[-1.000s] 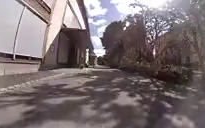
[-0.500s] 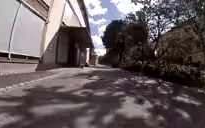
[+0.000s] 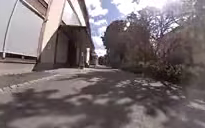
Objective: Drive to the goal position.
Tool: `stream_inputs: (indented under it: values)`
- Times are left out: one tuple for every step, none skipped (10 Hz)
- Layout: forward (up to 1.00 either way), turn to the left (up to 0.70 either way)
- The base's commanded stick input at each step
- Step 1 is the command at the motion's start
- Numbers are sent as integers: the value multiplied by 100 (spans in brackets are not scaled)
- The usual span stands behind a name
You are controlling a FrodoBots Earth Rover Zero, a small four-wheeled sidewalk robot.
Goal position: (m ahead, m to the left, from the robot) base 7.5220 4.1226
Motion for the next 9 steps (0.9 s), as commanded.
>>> stream_inputs:
  values:
    - [85,0]
    - [85,0]
    - [85,0]
    - [85,0]
    - [85,0]
    - [85,0]
    - [85,-26]
    - [85,-34]
    - [85,-34]
